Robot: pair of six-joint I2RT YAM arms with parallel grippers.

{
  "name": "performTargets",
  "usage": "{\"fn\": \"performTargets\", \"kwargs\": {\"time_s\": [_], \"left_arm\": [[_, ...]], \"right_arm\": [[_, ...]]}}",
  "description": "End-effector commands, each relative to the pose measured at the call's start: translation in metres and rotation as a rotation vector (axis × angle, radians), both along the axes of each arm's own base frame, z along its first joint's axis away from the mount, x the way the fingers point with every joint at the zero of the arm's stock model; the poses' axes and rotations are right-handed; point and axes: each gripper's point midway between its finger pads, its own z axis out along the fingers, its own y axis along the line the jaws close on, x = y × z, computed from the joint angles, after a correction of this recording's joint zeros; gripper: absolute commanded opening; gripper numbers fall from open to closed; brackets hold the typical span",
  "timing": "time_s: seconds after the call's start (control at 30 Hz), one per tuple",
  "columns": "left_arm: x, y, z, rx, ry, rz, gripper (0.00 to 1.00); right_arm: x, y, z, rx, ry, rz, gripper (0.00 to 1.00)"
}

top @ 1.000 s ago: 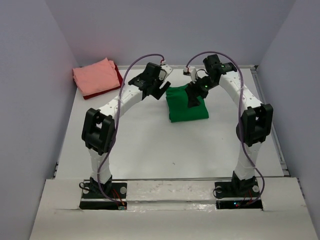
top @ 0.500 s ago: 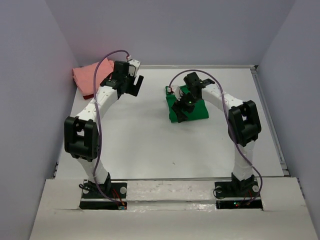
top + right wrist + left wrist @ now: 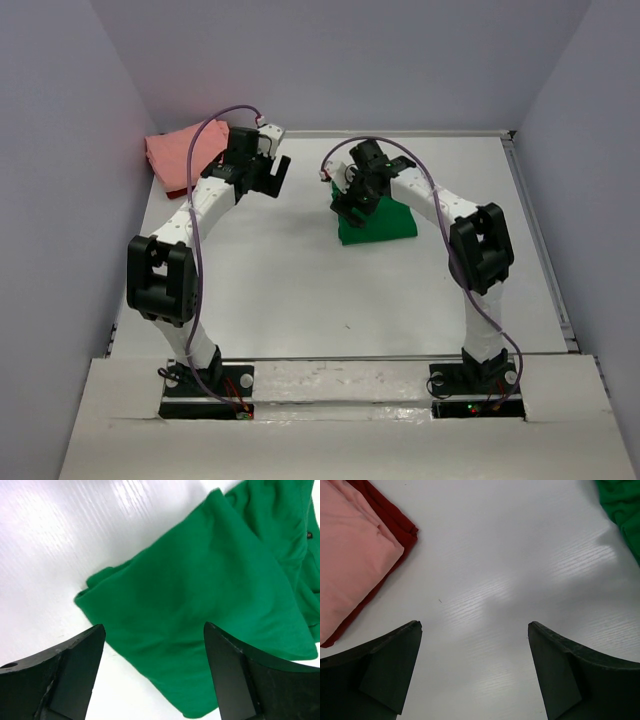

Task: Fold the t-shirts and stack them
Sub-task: Put the neatly folded tshirt into the corner of the board with the left arm

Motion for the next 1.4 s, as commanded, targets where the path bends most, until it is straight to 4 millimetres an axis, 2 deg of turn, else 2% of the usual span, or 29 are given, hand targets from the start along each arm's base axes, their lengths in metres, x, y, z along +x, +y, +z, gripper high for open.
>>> {"fn": "performTargets", "kwargs": {"time_s": [0.0, 0.17, 0.33, 0.63, 1.03, 1.23, 1.37], "left_arm": [[0.007, -0.007, 0.019, -0.043, -0.045, -0.013, 0.99], [0.009, -0.011, 0.019, -0.053, -0.039, -0.023, 0.99], [0.011, -0.012, 0.023, -0.061, -0.043, -0.026, 0.99], [0.011, -0.013, 0.025, -0.059, -0.045, -0.031, 0.99], [0.011, -0.015, 0.024, -0.065, -0.041, -0.04, 0.99], [0.009, -0.016, 0.025, -0.07, -0.041, -0.046, 0.99], [0.008, -0.016, 0.027, -0.071, -0.043, -0.053, 0.99]], "right_arm": [[-0.009, 0.024, 0.045, 0.086, -0.004, 0.031, 0.82], [-0.033, 0.027, 0.048, 0.112, 0.062, 0.045, 0.77], [-0.051, 0.023, 0.021, 0.08, 0.133, 0.062, 0.76], [-0.074, 0.033, -0.005, 0.053, 0.197, 0.108, 0.75], [-0.079, 0.049, -0.025, 0.024, 0.211, 0.156, 0.75], [-0.07, 0.049, -0.042, -0.002, 0.196, 0.159, 0.75], [-0.059, 0.053, -0.04, -0.005, 0.162, 0.161, 0.75]]}}
